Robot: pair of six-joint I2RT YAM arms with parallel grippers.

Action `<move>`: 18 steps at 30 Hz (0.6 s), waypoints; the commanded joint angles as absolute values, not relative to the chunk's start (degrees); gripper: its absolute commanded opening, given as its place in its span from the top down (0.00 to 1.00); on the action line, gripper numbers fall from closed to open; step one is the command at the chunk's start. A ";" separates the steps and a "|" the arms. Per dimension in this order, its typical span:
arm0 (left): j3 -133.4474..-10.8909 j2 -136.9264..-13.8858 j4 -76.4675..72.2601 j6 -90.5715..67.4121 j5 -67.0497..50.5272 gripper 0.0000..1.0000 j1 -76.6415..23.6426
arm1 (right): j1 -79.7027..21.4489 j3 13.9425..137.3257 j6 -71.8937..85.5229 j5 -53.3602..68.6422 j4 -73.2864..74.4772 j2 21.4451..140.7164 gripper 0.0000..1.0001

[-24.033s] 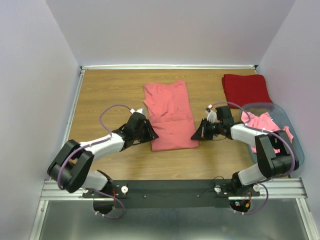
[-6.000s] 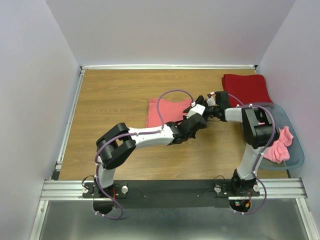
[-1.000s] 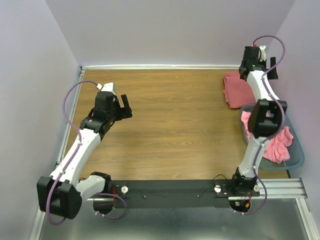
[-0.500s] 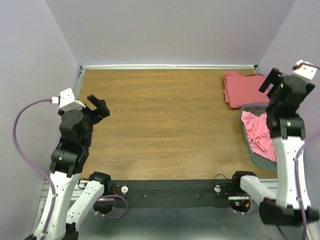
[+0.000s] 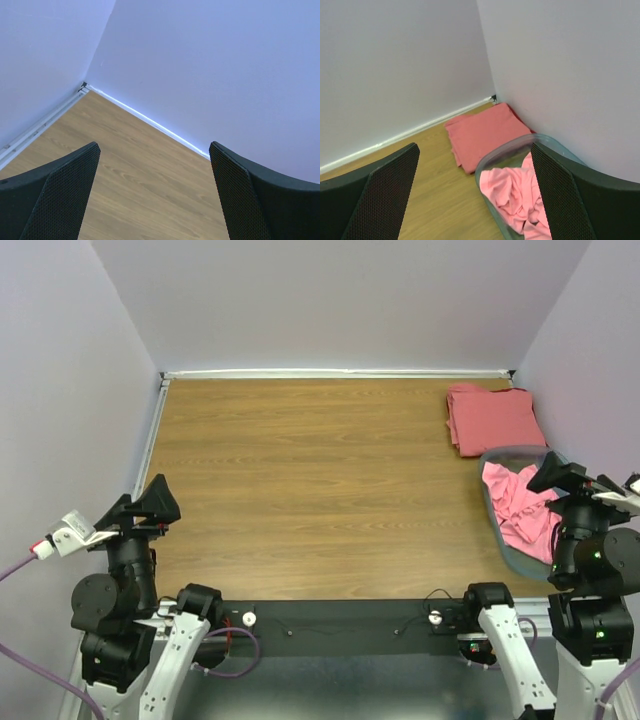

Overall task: Fold and stack the t-shirts
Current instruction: Neatly place the folded tshirt to the corner

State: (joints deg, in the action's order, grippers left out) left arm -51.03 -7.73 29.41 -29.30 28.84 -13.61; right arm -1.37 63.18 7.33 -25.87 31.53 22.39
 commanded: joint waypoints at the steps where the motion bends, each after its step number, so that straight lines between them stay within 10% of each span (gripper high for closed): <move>1: -49.48 -6.77 29.88 -33.13 31.11 0.01 -13.36 | -3.60 62.67 6.59 -26.02 37.09 20.66 0.00; 18: -51.06 -6.94 30.15 -31.82 30.67 0.01 -13.36 | -6.50 62.58 8.17 -23.99 37.71 18.37 0.00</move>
State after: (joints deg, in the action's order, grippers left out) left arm -50.13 -7.11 30.09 -31.79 29.02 -13.61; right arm -5.98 62.92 7.51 -24.69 36.40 19.75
